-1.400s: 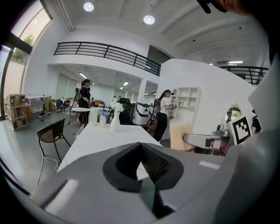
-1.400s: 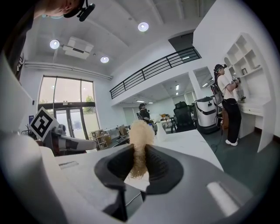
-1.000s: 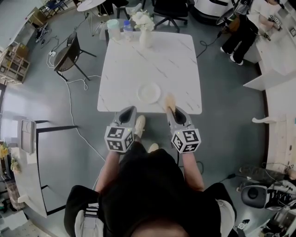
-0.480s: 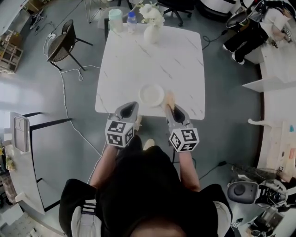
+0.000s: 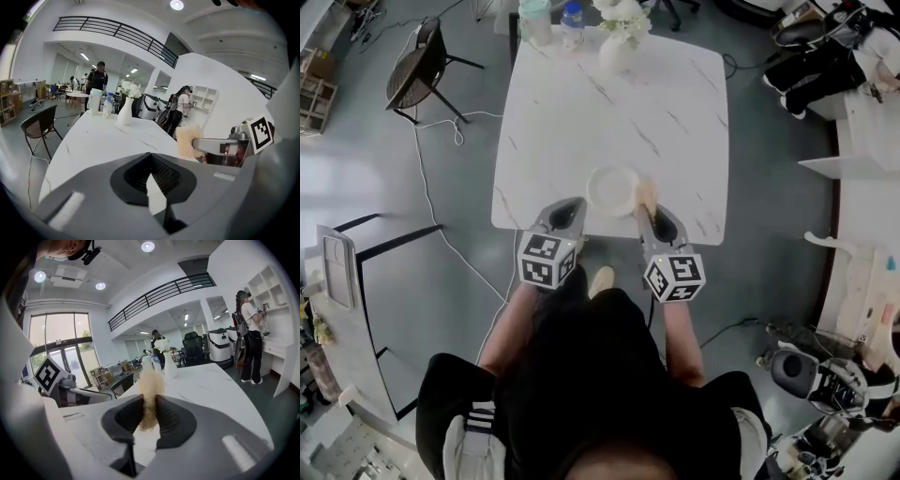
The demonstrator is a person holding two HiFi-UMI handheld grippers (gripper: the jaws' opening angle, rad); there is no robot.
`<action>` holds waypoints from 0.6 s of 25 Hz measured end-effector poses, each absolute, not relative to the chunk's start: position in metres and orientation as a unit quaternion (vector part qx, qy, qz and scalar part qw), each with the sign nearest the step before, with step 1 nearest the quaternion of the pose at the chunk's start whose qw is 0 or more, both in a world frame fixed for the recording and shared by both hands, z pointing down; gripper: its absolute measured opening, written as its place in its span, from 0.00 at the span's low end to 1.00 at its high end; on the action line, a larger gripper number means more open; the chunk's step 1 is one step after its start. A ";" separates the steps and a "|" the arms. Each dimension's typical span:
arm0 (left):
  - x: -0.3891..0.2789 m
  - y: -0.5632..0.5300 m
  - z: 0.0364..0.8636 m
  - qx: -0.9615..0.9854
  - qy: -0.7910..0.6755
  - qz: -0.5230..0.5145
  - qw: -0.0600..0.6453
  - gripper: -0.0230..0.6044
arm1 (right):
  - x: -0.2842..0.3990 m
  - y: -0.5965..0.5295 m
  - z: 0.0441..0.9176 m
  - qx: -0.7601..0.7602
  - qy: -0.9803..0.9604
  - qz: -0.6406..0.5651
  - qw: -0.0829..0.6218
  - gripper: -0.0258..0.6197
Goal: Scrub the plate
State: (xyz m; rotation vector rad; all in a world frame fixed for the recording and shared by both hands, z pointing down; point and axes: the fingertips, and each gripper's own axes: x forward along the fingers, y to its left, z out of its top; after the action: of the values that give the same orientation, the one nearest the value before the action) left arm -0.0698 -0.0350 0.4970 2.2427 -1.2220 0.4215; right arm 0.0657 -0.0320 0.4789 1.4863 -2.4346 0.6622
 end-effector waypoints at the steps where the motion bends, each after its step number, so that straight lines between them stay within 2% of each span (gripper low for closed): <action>1: -0.069 -0.038 0.500 0.834 -0.451 0.159 0.275 0.05 | 0.066 -0.035 0.483 0.506 -0.825 0.229 0.108 0.15; 15: -0.059 -0.074 0.551 0.827 -0.427 0.192 0.310 0.05 | 0.072 -0.066 0.525 0.510 -0.807 0.270 0.125 0.15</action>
State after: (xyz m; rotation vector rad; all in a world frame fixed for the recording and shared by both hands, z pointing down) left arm -0.0592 -0.0745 0.5511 2.1845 -1.1289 0.5067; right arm 0.0725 -0.0656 0.5249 1.4873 -2.3517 0.7874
